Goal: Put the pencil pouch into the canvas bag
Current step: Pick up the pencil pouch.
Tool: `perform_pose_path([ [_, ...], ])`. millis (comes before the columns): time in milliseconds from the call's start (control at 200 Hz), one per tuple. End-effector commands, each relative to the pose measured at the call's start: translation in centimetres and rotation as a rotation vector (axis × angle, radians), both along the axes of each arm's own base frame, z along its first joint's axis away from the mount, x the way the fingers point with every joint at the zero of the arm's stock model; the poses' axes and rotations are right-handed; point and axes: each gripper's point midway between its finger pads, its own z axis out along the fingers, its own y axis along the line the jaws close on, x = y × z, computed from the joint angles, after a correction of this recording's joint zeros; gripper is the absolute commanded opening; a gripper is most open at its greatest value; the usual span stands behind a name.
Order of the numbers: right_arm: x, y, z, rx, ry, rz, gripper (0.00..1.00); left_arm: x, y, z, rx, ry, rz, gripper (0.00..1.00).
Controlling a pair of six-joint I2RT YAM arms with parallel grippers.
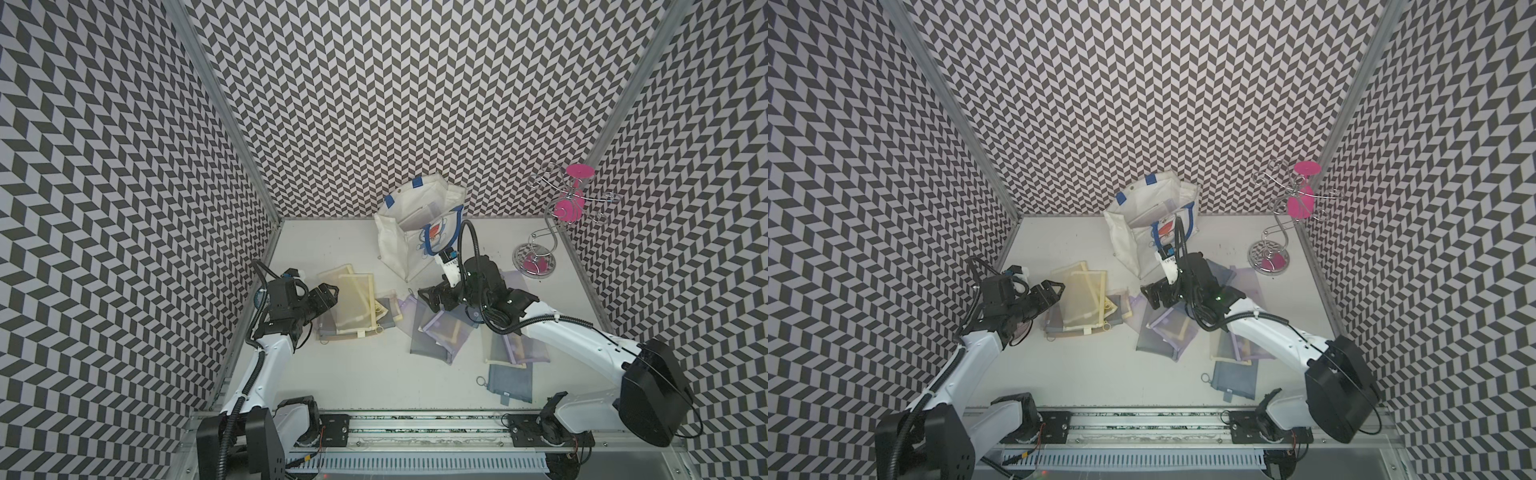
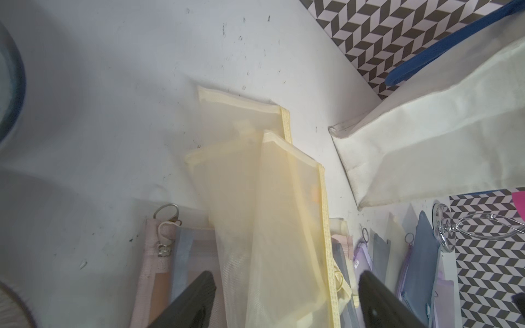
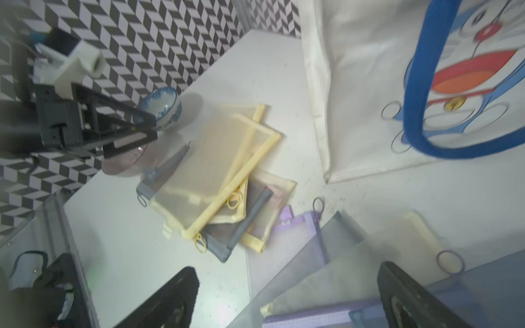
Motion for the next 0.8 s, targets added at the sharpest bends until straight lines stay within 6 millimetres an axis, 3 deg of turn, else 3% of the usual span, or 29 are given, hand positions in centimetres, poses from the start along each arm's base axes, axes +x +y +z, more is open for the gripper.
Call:
perform_pose_path([
  [0,-0.3,2.1,2.8,0.123,-0.073,0.082,0.99,0.0,-0.5,-1.1,-0.024,0.035,-0.02,0.76],
  [155,-1.9,2.9,3.4,0.178,-0.058,0.15,0.99,0.1,-1.4,-3.5,-0.046,0.096,-0.038,0.69],
  [581,-1.9,1.9,3.8,0.157,-0.092,0.117,0.99,1.1,-4.1,-6.5,-0.044,0.159,-0.083,0.64],
  [701,-1.8,1.4,3.7,0.141,-0.086,0.087,0.99,0.9,-5.0,-8.0,-0.052,0.187,-0.079,0.57],
  [796,-2.2,0.8,4.4,0.164,-0.085,0.064,0.99,0.4,-5.6,-8.4,-0.068,0.186,-0.085,0.41],
])
